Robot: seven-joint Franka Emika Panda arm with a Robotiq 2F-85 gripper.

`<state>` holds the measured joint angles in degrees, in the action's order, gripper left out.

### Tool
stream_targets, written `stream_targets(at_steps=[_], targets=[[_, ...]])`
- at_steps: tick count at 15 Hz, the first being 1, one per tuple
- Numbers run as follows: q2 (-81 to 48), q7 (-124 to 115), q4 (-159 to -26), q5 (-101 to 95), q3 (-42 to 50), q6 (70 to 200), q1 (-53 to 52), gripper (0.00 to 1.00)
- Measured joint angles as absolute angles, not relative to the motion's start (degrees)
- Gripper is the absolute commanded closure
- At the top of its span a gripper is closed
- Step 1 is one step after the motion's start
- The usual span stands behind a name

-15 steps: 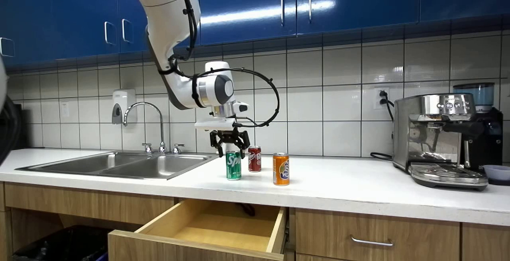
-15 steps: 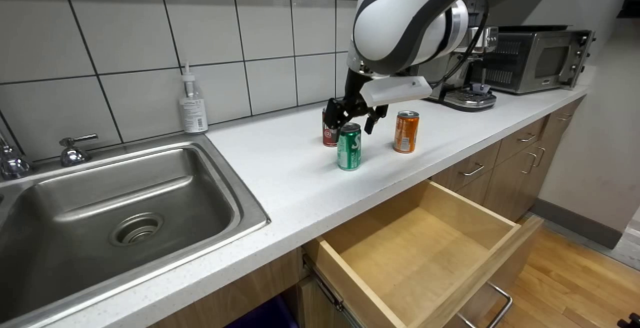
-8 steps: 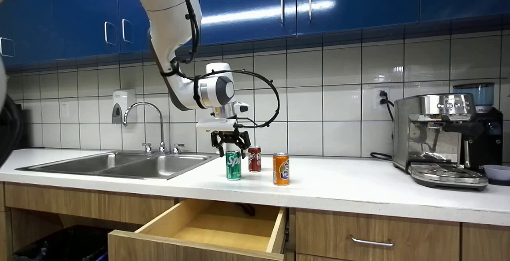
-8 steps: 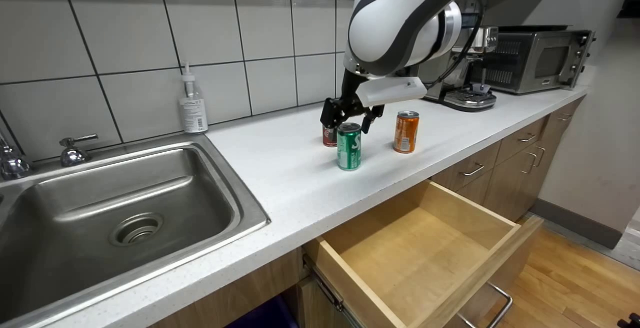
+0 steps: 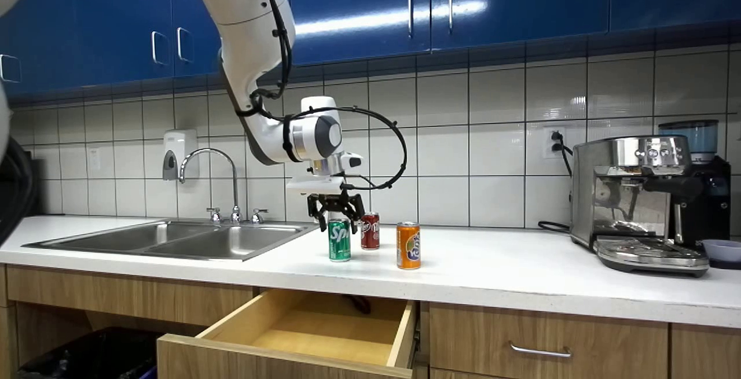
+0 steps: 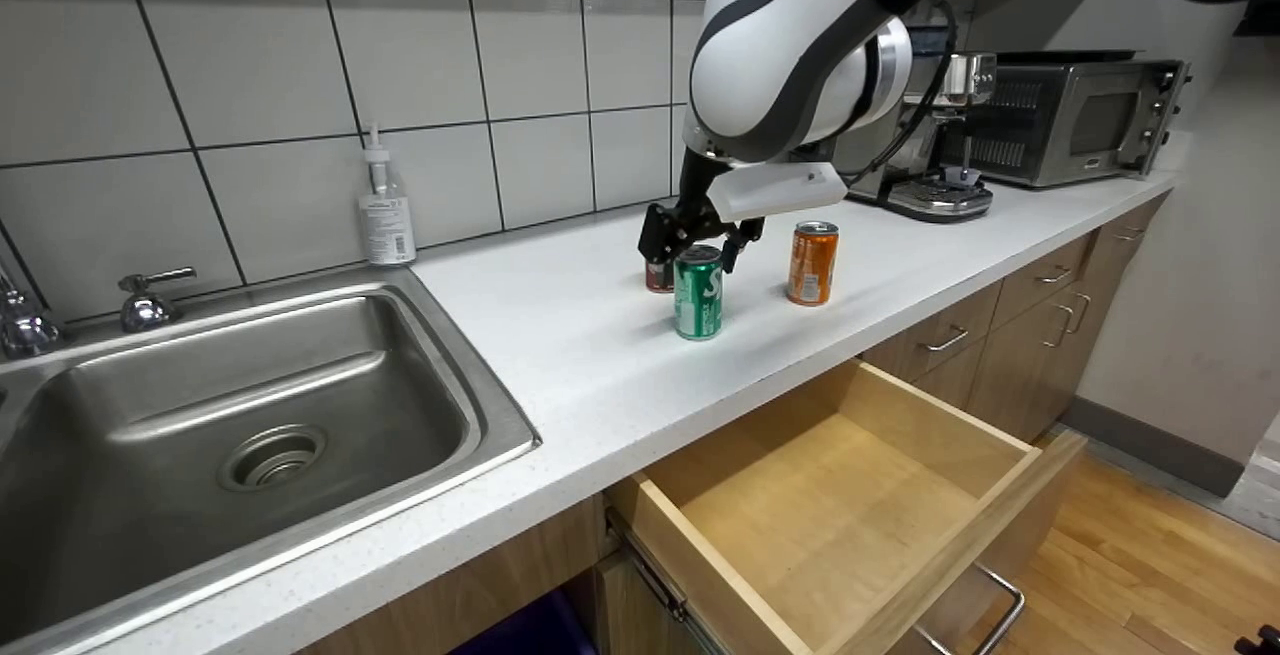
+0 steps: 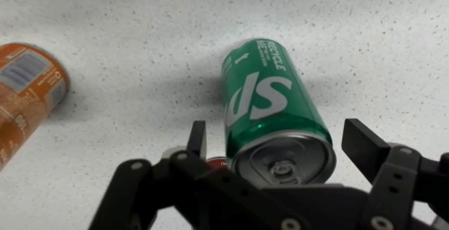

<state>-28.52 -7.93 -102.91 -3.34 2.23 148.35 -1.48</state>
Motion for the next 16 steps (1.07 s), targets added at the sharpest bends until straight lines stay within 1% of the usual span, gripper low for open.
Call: stream_targets(at_steps=[1,2,4,5,16], targets=[[-28.6,-7.9,-102.8,-3.3,2.2,148.3,-1.5,0.34],[-28.7,-7.9,-102.8,-3.3,2.2,148.3,-1.5,0.44],[-28.8,-7.9,-102.7,-3.3,2.3,148.3,-1.5,0.60],[-28.8,-7.9,-102.6,-3.3,2.3,148.3,-1.5,0.62],[-28.8,-7.9,-102.6,-3.3,2.3,148.3,-1.4,0.62]])
